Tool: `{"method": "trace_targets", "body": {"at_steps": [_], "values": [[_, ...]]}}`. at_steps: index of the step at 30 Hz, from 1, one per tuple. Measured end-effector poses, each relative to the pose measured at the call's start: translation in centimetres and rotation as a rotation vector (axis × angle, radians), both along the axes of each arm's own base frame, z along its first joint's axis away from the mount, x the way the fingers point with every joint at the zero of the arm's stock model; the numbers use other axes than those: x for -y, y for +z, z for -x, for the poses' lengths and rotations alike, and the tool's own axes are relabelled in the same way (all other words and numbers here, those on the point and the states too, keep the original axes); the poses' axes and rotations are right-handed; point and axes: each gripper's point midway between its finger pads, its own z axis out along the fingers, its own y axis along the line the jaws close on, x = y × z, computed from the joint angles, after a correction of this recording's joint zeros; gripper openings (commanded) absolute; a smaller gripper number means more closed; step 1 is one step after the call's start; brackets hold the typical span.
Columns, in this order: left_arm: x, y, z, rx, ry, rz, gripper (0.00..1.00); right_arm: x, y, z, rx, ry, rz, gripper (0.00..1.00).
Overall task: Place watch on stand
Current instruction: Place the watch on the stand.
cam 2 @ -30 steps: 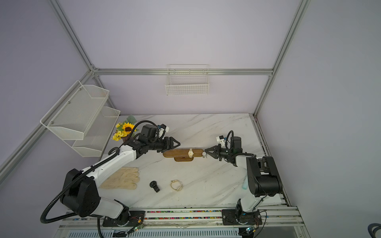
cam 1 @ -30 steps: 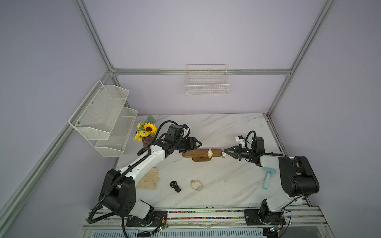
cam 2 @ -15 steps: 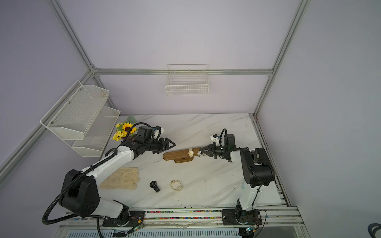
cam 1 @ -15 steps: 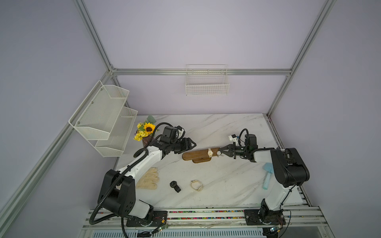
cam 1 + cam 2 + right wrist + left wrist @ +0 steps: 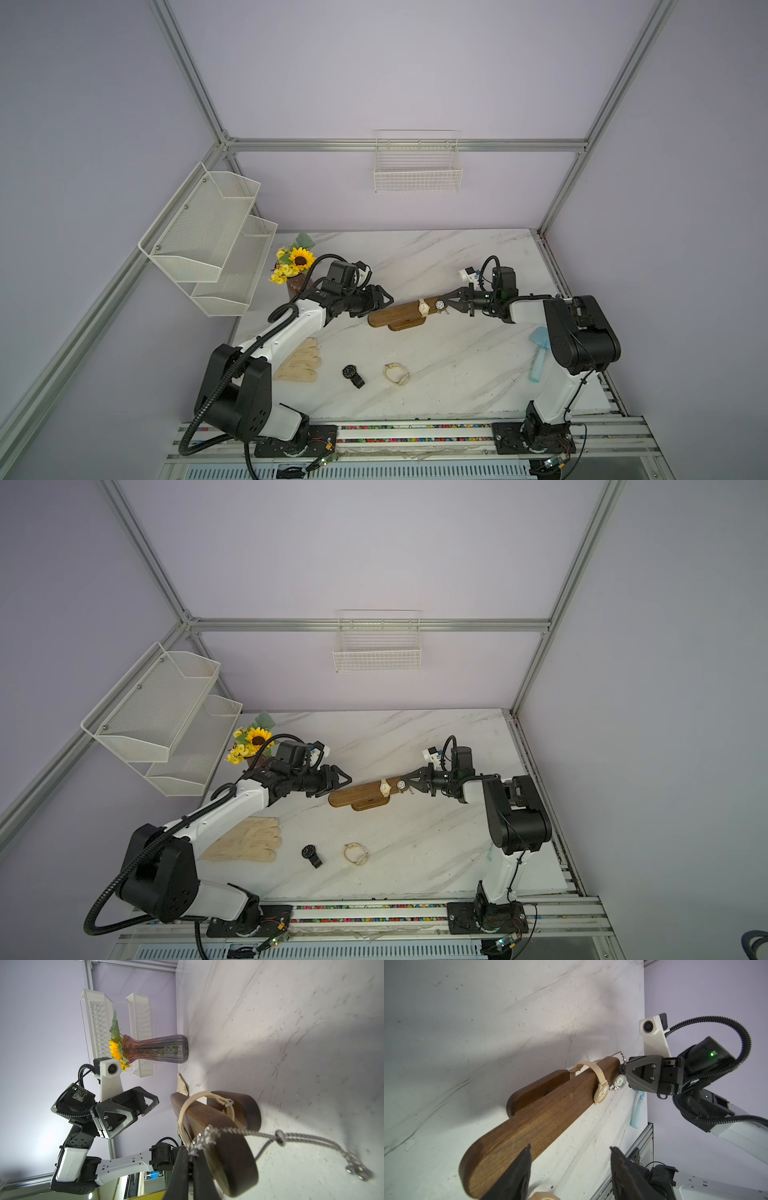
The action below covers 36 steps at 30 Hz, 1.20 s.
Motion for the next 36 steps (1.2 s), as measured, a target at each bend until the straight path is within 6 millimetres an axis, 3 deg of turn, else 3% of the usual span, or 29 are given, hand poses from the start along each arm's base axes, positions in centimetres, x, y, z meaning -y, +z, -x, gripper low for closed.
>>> {"method": "trace_targets", "body": {"at_steps": [6, 9, 12, 19, 25, 31, 36], "values": [[1.1, 1.5, 1.9, 0.026, -0.063, 0.018, 0.43, 0.0, 0.4, -0.4, 0.014, 0.000, -0.002, 0.00], [1.7, 0.6, 3.2, -0.011, -0.101, -0.011, 0.56, 0.0, 0.5, -0.4, 0.015, 0.000, -0.002, 0.00], [1.7, -0.5, 4.4, -0.038, -0.117, -0.069, 0.61, 0.0, 0.5, -0.4, 0.017, 0.000, -0.002, 0.00], [-1.6, -2.0, 5.8, -0.045, -0.023, -0.234, 0.67, 0.0, 0.4, -0.3, 0.009, 0.001, 0.000, 0.00], [-3.8, -3.5, 5.1, -0.047, 0.055, -0.353, 0.70, 0.0, 0.8, -0.2, 0.014, 0.001, 0.000, 0.00], [-4.3, -7.2, 4.4, -0.131, 0.067, -0.428, 0.71, 0.0, 1.2, -0.2, 0.025, 0.000, -0.001, 0.00], [-4.4, -8.4, 3.6, -0.157, 0.083, -0.420, 0.71, 0.0, 1.2, -0.2, 0.024, 0.000, -0.001, 0.00]]}}
